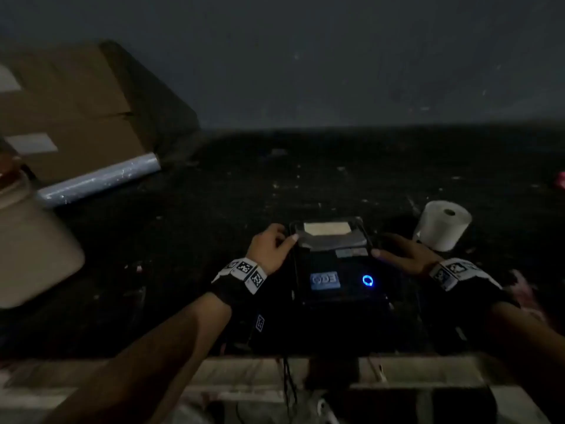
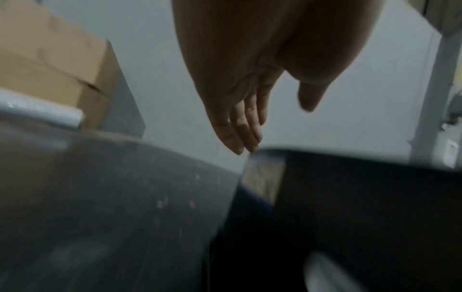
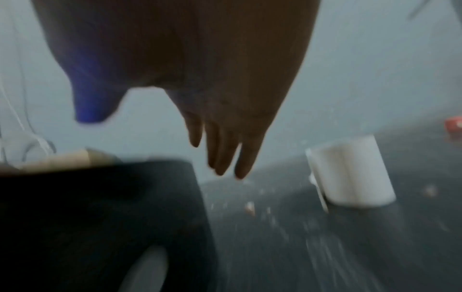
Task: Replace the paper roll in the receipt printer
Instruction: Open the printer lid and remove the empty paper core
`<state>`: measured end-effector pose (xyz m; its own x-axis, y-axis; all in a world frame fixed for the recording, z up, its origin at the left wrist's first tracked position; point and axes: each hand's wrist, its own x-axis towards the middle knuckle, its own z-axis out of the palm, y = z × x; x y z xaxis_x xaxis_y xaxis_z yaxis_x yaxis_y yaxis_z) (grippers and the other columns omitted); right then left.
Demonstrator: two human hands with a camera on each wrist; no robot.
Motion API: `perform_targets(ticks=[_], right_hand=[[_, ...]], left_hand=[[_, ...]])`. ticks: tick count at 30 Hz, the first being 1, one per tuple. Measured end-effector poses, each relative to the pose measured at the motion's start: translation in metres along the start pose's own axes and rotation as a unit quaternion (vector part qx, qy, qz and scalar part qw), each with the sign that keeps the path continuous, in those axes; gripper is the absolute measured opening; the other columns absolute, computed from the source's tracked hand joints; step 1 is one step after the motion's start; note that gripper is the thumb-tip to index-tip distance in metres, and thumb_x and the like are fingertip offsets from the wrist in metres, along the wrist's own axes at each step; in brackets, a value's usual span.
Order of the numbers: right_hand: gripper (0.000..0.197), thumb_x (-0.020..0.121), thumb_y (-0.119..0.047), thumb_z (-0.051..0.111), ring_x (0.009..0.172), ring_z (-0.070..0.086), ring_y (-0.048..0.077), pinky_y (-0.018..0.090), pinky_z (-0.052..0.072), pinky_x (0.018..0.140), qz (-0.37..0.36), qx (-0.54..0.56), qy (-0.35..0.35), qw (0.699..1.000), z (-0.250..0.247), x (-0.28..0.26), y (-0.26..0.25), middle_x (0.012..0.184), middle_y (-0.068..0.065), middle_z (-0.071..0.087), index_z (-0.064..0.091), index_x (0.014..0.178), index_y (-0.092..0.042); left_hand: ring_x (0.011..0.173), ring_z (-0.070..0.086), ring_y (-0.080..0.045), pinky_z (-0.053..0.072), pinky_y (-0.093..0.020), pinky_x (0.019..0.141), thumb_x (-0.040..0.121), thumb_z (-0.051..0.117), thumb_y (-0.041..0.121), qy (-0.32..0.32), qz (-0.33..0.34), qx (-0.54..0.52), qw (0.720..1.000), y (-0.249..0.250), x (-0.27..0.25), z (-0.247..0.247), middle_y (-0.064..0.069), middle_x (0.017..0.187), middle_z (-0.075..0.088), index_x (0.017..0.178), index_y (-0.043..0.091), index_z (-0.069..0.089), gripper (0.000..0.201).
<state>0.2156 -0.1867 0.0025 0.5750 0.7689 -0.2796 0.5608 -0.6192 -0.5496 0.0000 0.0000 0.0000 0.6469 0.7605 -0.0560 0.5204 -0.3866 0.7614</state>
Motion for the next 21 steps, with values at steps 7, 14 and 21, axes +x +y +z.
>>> perform_targets(ticks=[7, 14, 21], right_hand=[[0.078, 0.078, -0.056, 0.054, 0.131, 0.041, 0.021, 0.026, 0.029, 0.105, 0.009, 0.101, -0.025, 0.995, 0.040, -0.017, 0.010, 0.144, 0.007, 0.043, 0.030, 0.142, -0.018], [0.116, 0.040, -0.080, 0.067, 0.126, 0.048, 0.017, 0.040, 0.036, 0.110, 0.020, 0.089, -0.040, 0.995, 0.056, -0.028, 0.027, 0.137, -0.004, 0.050, 0.029, 0.140, -0.033], [0.087, 0.071, -0.055, 0.068, 0.130, 0.043, 0.026, 0.034, 0.033, 0.108, -0.022, 0.011, -0.037, 0.999, 0.049, -0.046, 0.013, 0.142, 0.006, 0.046, 0.028, 0.140, -0.021]], left_hand=[[0.122, 0.054, -0.030, 0.040, -0.027, 0.098, 0.092, 0.042, 0.049, -0.076, -0.013, 0.027, 0.997, -0.019, -0.029, 0.024, -0.016, 0.131, 0.058, 0.132, 0.011, 0.046, 0.056], [0.125, 0.052, -0.021, 0.036, -0.019, 0.098, 0.078, 0.057, 0.059, -0.144, 0.017, 0.020, 0.989, -0.035, -0.056, 0.035, -0.002, 0.138, 0.054, 0.141, 0.027, 0.031, 0.075], [0.127, 0.051, -0.022, 0.038, -0.023, 0.105, 0.075, 0.066, 0.051, -0.125, 0.004, 0.062, 0.990, -0.025, -0.075, 0.041, -0.004, 0.140, 0.052, 0.145, 0.023, 0.024, 0.086]])
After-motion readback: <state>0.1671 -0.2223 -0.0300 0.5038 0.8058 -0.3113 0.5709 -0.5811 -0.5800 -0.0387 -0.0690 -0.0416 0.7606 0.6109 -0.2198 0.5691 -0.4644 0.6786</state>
